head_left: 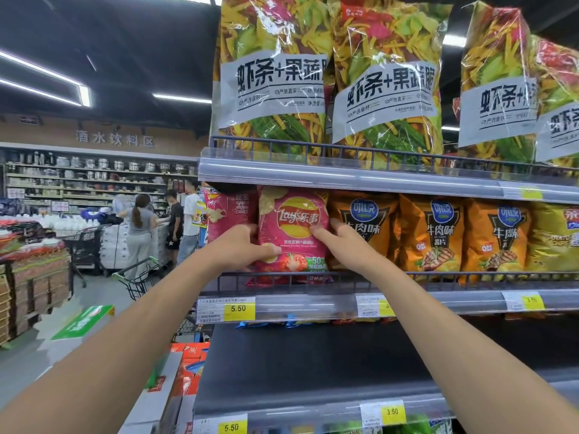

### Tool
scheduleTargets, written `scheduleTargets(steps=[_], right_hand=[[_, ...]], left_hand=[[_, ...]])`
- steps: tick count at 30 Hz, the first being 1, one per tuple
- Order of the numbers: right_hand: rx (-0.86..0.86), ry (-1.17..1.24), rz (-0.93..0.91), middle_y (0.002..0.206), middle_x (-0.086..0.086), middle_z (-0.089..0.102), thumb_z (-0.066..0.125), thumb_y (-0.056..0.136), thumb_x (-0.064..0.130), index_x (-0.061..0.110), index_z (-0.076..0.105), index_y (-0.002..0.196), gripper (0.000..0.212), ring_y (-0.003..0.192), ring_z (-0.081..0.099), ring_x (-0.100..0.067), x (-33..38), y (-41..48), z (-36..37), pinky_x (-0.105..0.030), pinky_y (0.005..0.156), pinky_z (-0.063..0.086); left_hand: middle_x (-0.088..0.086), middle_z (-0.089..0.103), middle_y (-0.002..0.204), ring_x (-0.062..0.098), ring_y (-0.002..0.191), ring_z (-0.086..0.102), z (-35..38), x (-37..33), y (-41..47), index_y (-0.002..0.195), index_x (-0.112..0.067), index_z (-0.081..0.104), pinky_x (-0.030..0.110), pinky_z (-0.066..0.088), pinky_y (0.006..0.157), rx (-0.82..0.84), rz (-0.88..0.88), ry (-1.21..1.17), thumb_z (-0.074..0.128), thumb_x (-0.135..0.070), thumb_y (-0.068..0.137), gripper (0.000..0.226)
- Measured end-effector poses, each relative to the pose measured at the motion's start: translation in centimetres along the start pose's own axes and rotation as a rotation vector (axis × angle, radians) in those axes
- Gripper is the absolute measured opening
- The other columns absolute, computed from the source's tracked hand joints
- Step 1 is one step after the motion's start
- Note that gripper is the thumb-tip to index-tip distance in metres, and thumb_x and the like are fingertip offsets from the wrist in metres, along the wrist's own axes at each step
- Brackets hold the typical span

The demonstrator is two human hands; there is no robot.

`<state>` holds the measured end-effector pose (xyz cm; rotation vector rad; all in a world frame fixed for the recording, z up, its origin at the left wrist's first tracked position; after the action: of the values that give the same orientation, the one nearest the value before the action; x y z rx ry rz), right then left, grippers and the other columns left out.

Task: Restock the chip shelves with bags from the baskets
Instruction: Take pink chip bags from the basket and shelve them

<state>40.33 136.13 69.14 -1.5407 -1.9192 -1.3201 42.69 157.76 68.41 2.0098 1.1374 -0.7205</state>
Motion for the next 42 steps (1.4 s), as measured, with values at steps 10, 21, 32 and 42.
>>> scheduleTargets(steps=[10,21,32,42], right_hand=[[0.11,-0.184,-0.008,0.121,0.009,0.062,0.082,0.083,0.044,0.022,0.045,0.144,0.074,0.112,0.064,-0.011,-1.4,-0.2,0.2,-0.036,0.097,0.057],[0.051,-0.287,-0.014,0.126,0.004,0.059,0.083,0.084,0.037,0.017,0.043,0.148,0.078,0.11,0.057,-0.011,-1.1,0.4,0.0,-0.027,0.092,0.053],[0.005,-0.382,-0.003,0.12,0.003,0.063,0.084,0.082,0.043,0.018,0.049,0.142,0.073,0.101,0.06,-0.013,-0.5,-0.6,-0.3,-0.025,0.085,0.05],[-0.102,-0.475,0.033,0.155,-0.004,0.046,0.075,0.087,0.054,0.014,0.033,0.156,0.09,0.138,0.049,-0.024,-0.8,-5.2,-3.3,-0.035,0.105,0.045]], left_hand=[[-0.009,0.071,0.107,0.01,0.095,0.07,0.5,-0.1,0.3,0.123,-0.019,0.061,0.034,0.061,0.092,0.058,0.02,0.047,0.085,-0.029,0.086,0.045],[-0.003,0.065,0.115,0.017,0.103,0.06,1.0,0.0,1.6,0.135,-0.019,0.054,0.029,0.045,0.092,0.009,0.07,0.167,0.083,-0.029,0.088,0.057],[-0.004,0.07,0.113,0.016,0.099,0.065,0.1,0.2,0.5,0.136,-0.018,0.059,0.036,0.052,0.091,-0.013,0.065,0.218,0.084,-0.042,0.085,0.061],[0.004,0.047,0.159,0.027,0.141,0.05,-0.1,-0.6,-4.5,0.158,-0.017,0.035,0.043,0.047,0.108,-0.202,0.038,0.461,0.062,-0.06,0.095,0.081]])
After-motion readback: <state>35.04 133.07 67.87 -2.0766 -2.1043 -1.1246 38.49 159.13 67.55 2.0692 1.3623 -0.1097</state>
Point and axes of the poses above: each hand's wrist, its own y-axis towards the middle knuckle, its own z-axis out of the palm, x = y × z, the point moved 7 cm from there along y, towards the middle knuckle
